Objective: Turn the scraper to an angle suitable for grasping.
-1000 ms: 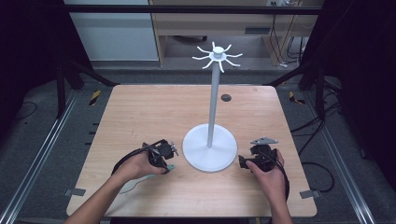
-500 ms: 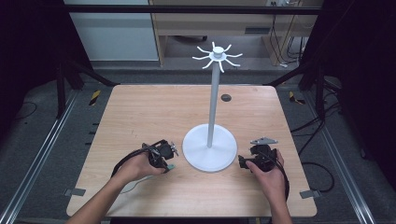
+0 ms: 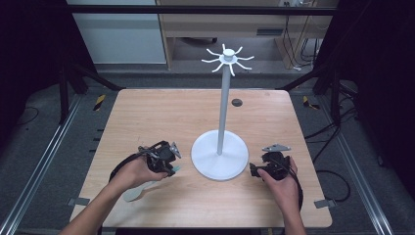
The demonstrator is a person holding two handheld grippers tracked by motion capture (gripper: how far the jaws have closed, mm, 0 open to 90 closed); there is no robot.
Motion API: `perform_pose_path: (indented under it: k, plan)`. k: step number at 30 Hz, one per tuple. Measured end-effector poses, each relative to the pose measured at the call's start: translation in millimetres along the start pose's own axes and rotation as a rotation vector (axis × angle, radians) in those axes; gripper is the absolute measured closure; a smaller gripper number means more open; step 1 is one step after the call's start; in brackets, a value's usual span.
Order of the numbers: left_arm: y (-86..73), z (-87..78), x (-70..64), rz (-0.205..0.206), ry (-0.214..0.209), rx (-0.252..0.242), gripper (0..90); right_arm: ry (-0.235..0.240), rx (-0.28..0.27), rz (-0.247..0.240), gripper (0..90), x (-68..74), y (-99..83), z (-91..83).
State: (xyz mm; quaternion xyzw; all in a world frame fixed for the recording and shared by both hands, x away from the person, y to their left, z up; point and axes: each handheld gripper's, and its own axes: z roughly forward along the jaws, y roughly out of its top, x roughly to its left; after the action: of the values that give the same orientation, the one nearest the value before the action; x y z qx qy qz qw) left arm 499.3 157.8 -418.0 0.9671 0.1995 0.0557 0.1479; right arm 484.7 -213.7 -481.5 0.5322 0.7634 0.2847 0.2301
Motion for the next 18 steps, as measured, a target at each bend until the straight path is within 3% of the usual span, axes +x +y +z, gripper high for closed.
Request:
perform_pose_path:
  k: [18]
  plan:
    - [-10.8, -60.5, 13.9, -0.035, 0.064, -0.151, 74.0, 0.001, 0.001, -0.002, 8.1, 0.7, 0.2, 0.1]
